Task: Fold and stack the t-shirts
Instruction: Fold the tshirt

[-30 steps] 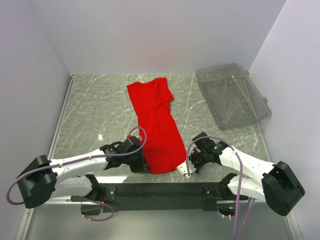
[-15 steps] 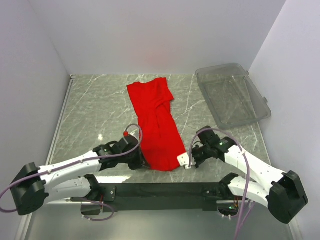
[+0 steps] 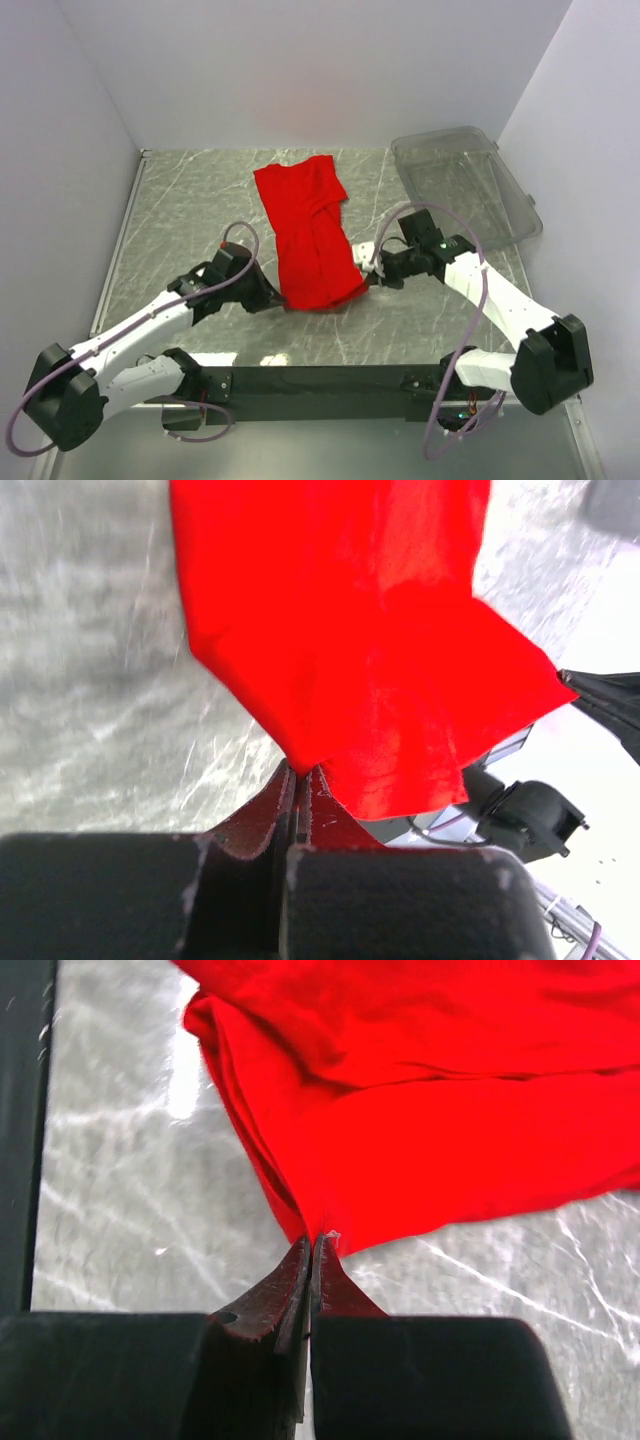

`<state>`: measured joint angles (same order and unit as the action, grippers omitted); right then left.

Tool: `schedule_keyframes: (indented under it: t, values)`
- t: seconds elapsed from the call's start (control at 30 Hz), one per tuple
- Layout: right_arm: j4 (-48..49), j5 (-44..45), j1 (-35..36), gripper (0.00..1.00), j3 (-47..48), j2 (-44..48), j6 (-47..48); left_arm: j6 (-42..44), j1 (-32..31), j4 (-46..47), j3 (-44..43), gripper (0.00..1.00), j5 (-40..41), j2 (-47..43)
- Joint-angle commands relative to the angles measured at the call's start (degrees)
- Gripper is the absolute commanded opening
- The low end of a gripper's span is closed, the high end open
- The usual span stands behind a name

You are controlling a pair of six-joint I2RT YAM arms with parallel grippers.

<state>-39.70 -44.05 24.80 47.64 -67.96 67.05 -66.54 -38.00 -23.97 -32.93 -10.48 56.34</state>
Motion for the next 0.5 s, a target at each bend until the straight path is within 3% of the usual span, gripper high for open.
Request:
schedule_keyframes:
  t: [0.0, 0.17, 0.47]
  values:
    - [3.0, -2.8, -1.9, 0.00, 5.4, -3.8, -7.4, 4.9, 4.6, 1.6, -5.4, 0.01, -4.4, 3.2]
    - [6.8, -1.1, -1.9, 0.00, 12.8, -13.2, -15.3, 10.8, 10.1, 2.3, -13.5, 0.01, -8.6, 13.1]
    - [11.8, 4.9, -2.1, 0.00, 23.9, -28.3, -26.3, 18.3, 16.3, -0.9, -29.2, 0.01, -9.3, 32.4]
